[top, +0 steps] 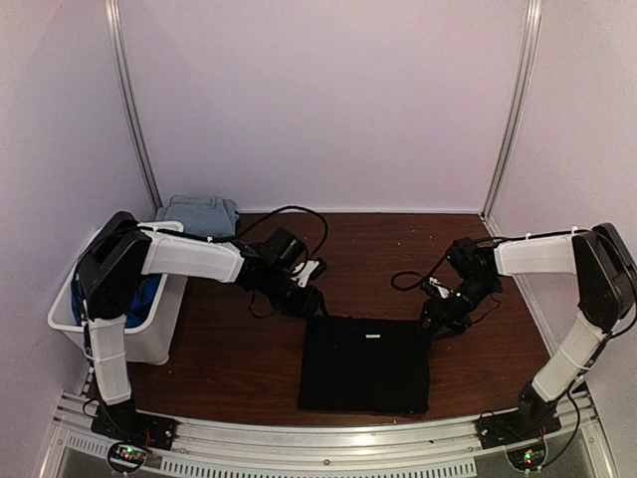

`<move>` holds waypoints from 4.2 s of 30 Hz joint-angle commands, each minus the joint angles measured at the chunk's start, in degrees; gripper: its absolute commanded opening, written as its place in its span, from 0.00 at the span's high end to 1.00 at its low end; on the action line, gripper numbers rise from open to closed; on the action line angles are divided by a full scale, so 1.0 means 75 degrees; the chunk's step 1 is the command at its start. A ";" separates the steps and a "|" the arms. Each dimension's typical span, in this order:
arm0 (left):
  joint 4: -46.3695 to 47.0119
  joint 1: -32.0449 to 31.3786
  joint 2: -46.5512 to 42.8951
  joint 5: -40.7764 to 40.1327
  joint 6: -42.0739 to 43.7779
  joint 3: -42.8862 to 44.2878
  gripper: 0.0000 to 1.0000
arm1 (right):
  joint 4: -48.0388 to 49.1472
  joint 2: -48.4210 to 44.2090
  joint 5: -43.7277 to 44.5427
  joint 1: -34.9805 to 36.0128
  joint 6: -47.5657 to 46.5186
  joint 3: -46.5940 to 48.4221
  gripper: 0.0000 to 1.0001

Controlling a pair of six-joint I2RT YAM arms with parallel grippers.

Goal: Fold and stack the mixed laundry pile
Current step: Adjust the square-folded T-shirt at the center of the board, then pick up the square-folded T-shirt from the center of the board.

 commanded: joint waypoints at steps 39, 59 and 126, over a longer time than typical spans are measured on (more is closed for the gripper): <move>-0.0152 -0.0090 -0.1447 0.0021 -0.0176 -0.0762 1.00 | 0.0482 -0.0345 -0.0881 0.0025 -0.0426 0.1179 1.00; 0.0143 0.0027 -0.0795 -0.0873 -0.0174 -0.0568 1.00 | 0.1304 0.0848 -0.0181 0.0184 -0.0238 0.1801 1.00; -0.1125 0.1602 -0.4904 -0.1640 -0.2417 -0.2706 0.02 | 0.0684 0.1203 0.3451 0.6072 -0.1858 0.3468 0.61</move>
